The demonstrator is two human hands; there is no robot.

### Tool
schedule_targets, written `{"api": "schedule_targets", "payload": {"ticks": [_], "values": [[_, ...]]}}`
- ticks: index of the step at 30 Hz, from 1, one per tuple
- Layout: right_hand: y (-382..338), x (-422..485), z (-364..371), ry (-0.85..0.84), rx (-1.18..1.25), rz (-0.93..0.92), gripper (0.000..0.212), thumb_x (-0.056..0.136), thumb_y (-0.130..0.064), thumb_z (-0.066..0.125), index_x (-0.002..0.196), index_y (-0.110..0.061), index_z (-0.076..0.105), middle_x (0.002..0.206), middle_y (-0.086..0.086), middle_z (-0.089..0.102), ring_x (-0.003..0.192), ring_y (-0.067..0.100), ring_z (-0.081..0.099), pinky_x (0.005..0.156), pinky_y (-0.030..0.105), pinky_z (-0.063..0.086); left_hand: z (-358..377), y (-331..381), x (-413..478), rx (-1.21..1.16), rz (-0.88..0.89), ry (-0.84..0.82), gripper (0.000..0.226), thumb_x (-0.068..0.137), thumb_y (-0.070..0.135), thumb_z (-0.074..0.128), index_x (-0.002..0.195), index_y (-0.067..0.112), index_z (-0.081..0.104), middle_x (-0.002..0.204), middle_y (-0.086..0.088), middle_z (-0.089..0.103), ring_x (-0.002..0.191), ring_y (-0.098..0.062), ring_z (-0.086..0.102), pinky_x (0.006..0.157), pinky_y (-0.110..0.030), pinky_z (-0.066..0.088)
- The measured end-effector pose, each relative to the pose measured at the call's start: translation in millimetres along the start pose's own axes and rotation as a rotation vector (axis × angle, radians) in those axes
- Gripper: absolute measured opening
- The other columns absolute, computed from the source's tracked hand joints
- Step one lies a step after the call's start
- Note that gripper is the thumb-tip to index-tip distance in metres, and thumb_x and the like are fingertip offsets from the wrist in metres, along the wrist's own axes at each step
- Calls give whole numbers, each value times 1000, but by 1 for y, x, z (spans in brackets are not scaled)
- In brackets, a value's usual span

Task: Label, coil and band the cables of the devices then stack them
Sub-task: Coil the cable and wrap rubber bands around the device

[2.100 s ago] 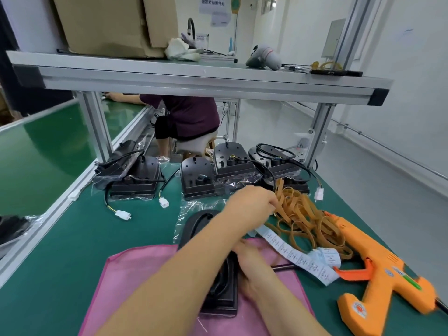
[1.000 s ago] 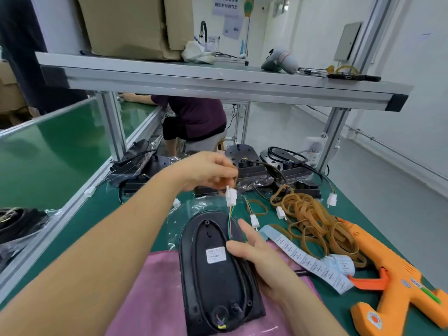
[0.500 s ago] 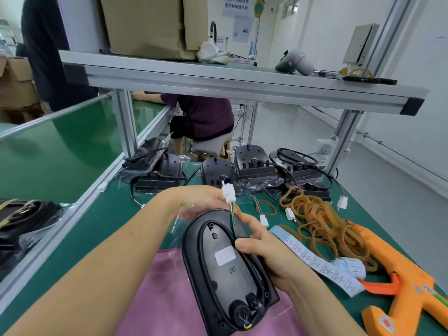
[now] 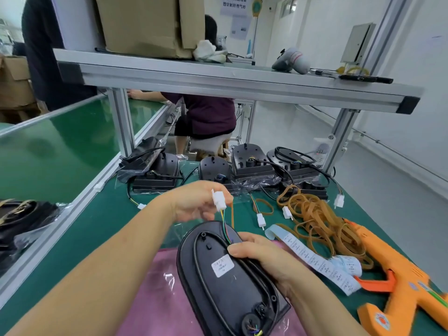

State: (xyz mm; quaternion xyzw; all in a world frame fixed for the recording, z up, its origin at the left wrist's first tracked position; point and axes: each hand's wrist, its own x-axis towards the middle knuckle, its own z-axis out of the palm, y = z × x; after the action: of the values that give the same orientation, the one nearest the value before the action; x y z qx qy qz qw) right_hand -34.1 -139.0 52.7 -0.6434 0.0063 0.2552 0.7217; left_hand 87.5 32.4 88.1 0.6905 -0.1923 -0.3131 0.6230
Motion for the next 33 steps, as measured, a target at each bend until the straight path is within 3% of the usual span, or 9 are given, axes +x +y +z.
{"api": "schedule_targets", "payload": {"ticks": [6, 9, 11, 14, 19, 22, 27, 30, 33], "values": [[-2, -6, 4, 81, -117, 79, 32, 56, -25, 73, 84, -13, 67, 79, 5, 72, 74, 22, 66, 69, 29, 52, -9, 29, -13, 105, 127, 75, 15, 69, 17, 81, 68, 18, 66, 50, 4, 29, 42, -9, 21, 43, -20, 19], [2, -6, 3, 131, -106, 83, 42, 48, -31, 75, 84, -13, 64, 80, 7, 67, 75, 25, 61, 67, 28, 49, -1, 35, -22, 320, 168, 74, 8, 72, 22, 76, 67, 21, 71, 56, -3, 42, 45, -11, 31, 44, -19, 30], [4, -7, 0, 192, -64, 57, 35, 52, -29, 75, 81, -13, 64, 77, 8, 67, 72, 24, 63, 66, 29, 49, 4, 35, -27, 417, 203, 72, 6, 73, 27, 75, 70, 23, 72, 57, 5, 52, 47, -9, 37, 47, -17, 34], [4, -10, -8, 254, -9, -15, 31, 60, -29, 73, 84, -11, 68, 81, 11, 70, 69, 25, 66, 62, 28, 52, 0, 25, -34, 431, 243, 150, 7, 76, 27, 76, 73, 22, 71, 56, 9, 55, 48, -7, 41, 48, -16, 36], [5, -17, -7, 315, 132, -113, 6, 64, -17, 74, 67, -14, 71, 70, 11, 71, 56, 21, 67, 46, 23, 50, -5, -4, -44, 337, 275, 331, 17, 81, 17, 76, 69, 29, 72, 53, 8, 56, 46, -10, 45, 48, -17, 39], [6, -17, -7, 363, 188, -150, 6, 74, -13, 69, 74, -8, 65, 69, 14, 70, 54, 23, 66, 44, 25, 49, 2, -22, -50, 229, 295, 382, 9, 75, 25, 72, 68, 30, 70, 52, 7, 55, 43, -10, 45, 47, -16, 40], [4, -15, -13, 399, 211, -216, 13, 58, -17, 73, 71, -13, 74, 74, 13, 73, 58, 24, 68, 49, 27, 52, 18, -40, -56, 105, 280, 401, 11, 79, 28, 64, 69, 31, 63, 49, 8, 40, 39, -10, 37, 48, -24, 44], [3, -12, -18, 496, 145, -255, 23, 60, -22, 74, 79, -10, 70, 74, 11, 73, 60, 22, 68, 51, 28, 52, 32, -41, -56, 180, 280, 411, 23, 92, 17, 60, 73, 29, 56, 44, 10, 30, 36, -8, 30, 51, -28, 49], [3, -7, -19, 549, 38, -244, 30, 62, -27, 76, 86, -12, 68, 76, 6, 73, 64, 17, 69, 57, 28, 52, 47, -35, -57, 350, 334, 544, 25, 97, 13, 55, 77, 28, 52, 42, 8, 41, 37, -9, 43, 53, -27, 50]]}}
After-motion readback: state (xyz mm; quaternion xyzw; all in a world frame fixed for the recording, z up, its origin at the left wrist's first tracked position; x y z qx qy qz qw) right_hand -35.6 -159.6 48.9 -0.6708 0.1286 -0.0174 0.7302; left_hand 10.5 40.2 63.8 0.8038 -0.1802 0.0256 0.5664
